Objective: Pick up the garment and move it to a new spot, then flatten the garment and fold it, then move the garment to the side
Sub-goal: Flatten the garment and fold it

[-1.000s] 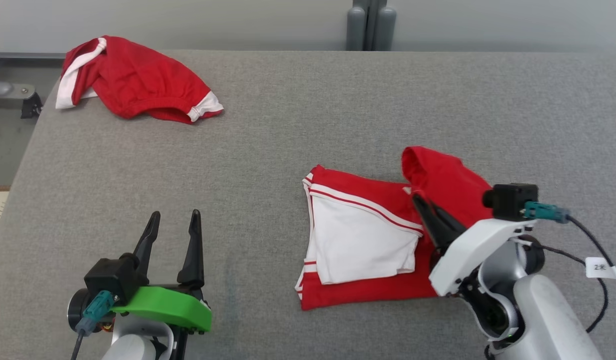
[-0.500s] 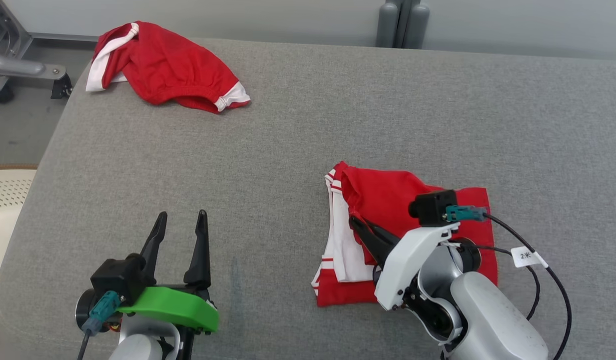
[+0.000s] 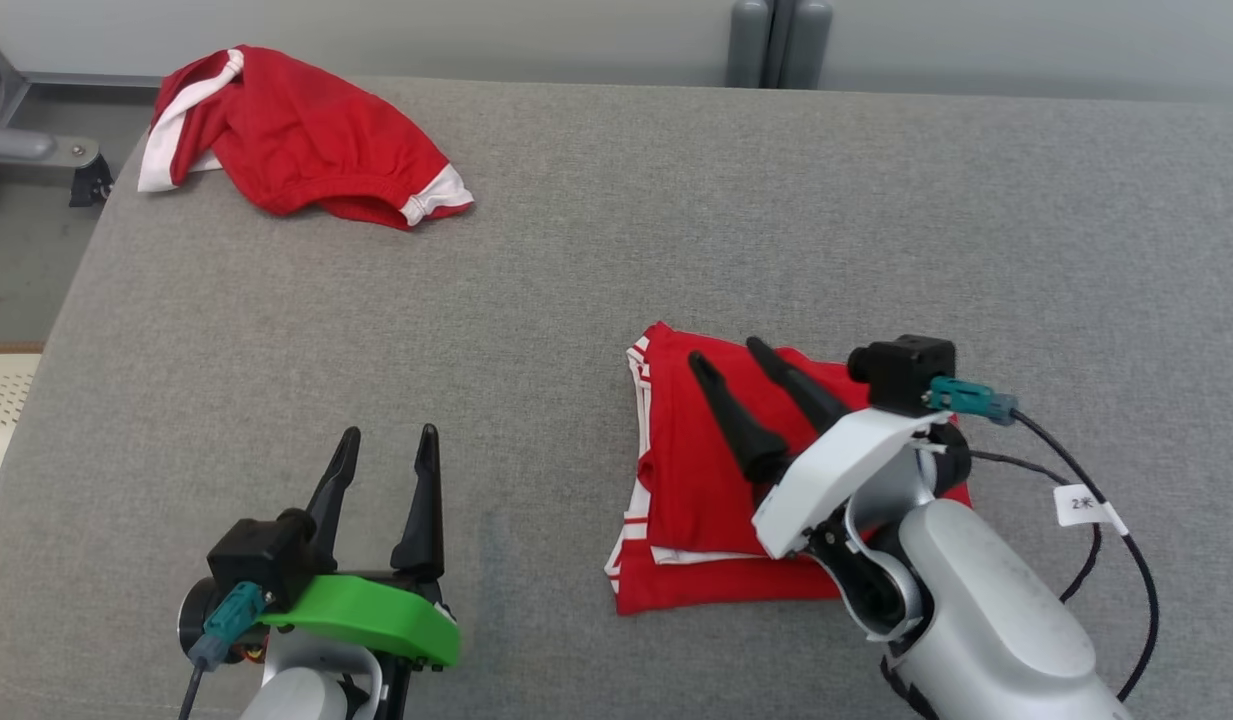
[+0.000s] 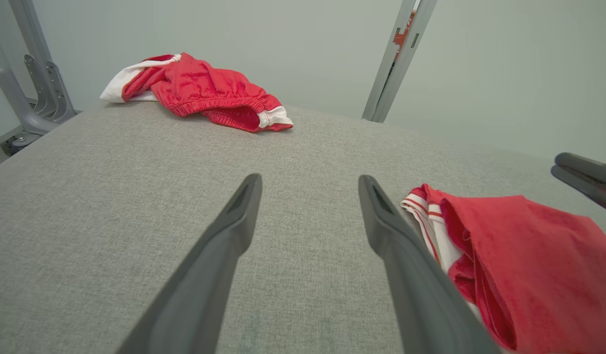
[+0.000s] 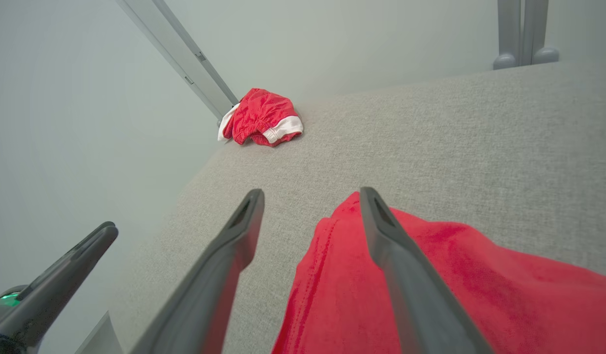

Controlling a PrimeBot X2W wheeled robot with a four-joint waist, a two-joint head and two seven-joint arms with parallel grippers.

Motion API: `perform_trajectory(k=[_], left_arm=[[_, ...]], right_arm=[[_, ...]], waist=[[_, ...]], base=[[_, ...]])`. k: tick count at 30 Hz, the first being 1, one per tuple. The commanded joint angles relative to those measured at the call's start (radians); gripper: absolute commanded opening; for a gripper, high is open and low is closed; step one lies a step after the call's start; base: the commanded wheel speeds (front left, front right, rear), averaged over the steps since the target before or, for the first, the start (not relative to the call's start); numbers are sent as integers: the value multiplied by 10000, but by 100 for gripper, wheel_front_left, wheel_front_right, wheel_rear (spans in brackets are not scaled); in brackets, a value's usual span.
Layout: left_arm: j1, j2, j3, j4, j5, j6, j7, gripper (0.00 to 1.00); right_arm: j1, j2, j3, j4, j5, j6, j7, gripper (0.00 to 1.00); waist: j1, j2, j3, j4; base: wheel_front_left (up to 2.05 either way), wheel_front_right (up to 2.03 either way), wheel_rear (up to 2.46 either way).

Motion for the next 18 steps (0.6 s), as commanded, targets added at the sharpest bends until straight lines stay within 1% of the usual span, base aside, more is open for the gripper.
perform_trajectory(k=[1, 9, 11, 15, 18], left_arm=[[-186, -21, 4, 20, 61, -24, -77, 100], [-385, -378, 123, 118, 321, -56, -159, 100], [-403, -470, 187, 172, 436, -72, -152, 100], [-264, -615, 508, 101, 714, -106, -161, 100], [69, -748, 768, 86, 969, -159, -158, 100]], right_arm=[[-72, -162, -202, -95, -303, 2, -212, 100], [612, -658, -2022, -659, -2273, 1, -1278, 100], [889, -672, -2496, -731, -2677, 1, -1495, 100], [1467, -614, -3144, -922, -3134, 1, -1917, 100], [1869, -637, -3413, -1001, -3440, 2, -2239, 100]], waist=[[0, 0, -21, -170], [0, 0, -120, -640], [0, 0, -169, -748], [0, 0, -325, -913], [0, 0, -516, -992]], base=[[0, 0, 0], [0, 0, 0], [0, 0, 0], [0, 0, 0], [0, 0, 0]])
